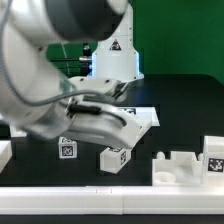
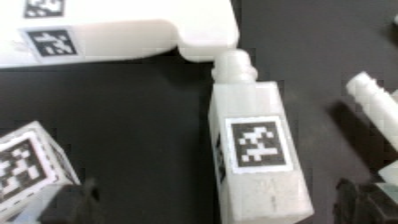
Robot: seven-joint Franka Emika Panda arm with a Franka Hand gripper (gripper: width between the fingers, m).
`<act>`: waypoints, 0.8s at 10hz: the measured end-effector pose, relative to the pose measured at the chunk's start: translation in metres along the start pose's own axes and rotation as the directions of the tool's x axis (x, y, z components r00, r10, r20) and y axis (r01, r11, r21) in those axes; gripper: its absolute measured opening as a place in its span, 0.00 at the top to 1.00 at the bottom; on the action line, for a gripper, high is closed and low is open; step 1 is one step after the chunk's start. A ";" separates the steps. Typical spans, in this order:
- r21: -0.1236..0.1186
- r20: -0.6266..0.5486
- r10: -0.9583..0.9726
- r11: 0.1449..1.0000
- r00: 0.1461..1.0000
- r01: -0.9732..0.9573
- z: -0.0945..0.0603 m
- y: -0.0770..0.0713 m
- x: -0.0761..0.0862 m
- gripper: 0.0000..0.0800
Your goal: Assemble chair
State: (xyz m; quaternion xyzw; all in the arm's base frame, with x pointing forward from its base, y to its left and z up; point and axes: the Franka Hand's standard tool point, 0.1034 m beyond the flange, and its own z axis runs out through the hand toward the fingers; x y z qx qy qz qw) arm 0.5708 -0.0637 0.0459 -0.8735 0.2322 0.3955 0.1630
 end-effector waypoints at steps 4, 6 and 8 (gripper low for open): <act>-0.007 0.025 -0.026 1.000 0.999 0.027 -0.002 -0.006 0.002 0.19; -0.006 0.039 -0.032 0.999 0.999 0.032 0.012 -0.017 0.004 0.19; 0.007 -0.019 -0.025 1.000 1.000 0.025 0.028 -0.018 0.021 0.19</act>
Offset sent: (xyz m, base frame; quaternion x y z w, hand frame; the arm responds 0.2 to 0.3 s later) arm 0.0000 0.0000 0.0000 0.0000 0.0000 0.0000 1.0000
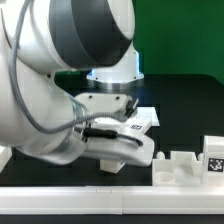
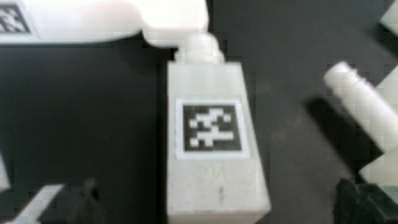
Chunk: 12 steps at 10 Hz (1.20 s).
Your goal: Assemble chair
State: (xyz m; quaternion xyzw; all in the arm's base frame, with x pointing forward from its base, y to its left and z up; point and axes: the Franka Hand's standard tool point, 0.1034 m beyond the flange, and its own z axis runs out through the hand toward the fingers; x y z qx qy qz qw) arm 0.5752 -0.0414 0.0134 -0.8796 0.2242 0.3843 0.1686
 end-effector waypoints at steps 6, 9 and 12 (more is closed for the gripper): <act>0.004 -0.026 0.014 1.000 1.000 -0.014 0.010 -0.001 0.006 0.36; 0.005 -0.027 0.012 1.000 1.000 -0.012 0.008 -0.001 0.005 0.64; 0.016 -0.042 -0.002 1.000 0.999 0.003 -0.018 -0.008 -0.014 0.64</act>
Offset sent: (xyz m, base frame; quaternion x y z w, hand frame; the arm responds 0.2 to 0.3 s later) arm 0.0000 0.0000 0.0000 0.0000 0.0000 0.0000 1.0000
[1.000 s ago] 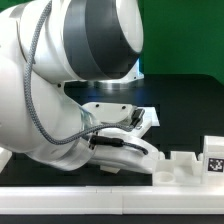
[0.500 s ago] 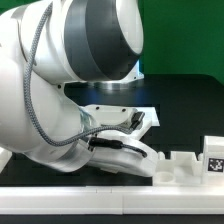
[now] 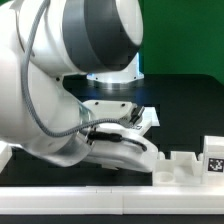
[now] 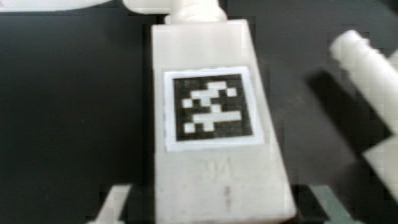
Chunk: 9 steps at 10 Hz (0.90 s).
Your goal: Assemble chair
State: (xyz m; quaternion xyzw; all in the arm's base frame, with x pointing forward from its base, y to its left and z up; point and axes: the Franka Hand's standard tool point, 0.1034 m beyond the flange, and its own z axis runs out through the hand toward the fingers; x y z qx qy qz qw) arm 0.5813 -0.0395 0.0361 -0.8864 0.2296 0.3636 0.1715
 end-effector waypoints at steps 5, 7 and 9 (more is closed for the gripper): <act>-0.004 -0.333 -0.062 0.998 0.941 0.065 -0.080 -0.038 -0.019 0.64; 0.009 -0.457 -0.053 0.998 0.888 0.064 -0.082 -0.040 -0.016 0.64; 0.015 -0.607 -0.049 0.997 0.793 0.073 -0.083 -0.073 -0.027 0.64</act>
Offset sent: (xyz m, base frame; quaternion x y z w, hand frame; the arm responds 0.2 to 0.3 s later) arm 0.0182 0.0116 0.0583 -0.0375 0.1098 -0.0124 0.9932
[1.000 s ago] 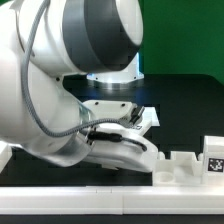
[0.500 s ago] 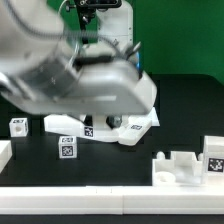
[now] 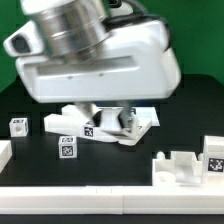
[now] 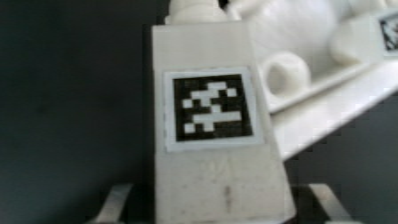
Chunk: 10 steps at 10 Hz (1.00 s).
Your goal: Assemble chair
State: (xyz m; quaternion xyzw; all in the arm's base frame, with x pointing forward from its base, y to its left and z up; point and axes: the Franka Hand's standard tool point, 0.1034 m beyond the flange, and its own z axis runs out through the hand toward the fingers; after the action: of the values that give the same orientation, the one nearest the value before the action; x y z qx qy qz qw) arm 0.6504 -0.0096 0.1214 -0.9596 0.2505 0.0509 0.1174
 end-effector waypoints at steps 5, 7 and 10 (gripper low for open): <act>0.087 -0.412 0.028 0.996 0.911 0.009 -0.008 -0.060 -0.007 0.64; 0.082 -0.497 0.003 0.996 0.868 0.044 -0.004 -0.062 -0.012 0.64; 0.009 -0.513 -0.088 0.994 0.854 0.107 -0.004 -0.037 -0.019 0.64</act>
Offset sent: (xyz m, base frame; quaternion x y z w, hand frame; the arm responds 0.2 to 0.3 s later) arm -0.0162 0.0018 -0.0222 -0.0481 0.1385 0.0338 0.9886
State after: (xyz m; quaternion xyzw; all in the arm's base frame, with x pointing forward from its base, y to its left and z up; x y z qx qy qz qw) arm 0.6521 0.0300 0.1361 -0.9478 0.2246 -0.2163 0.0669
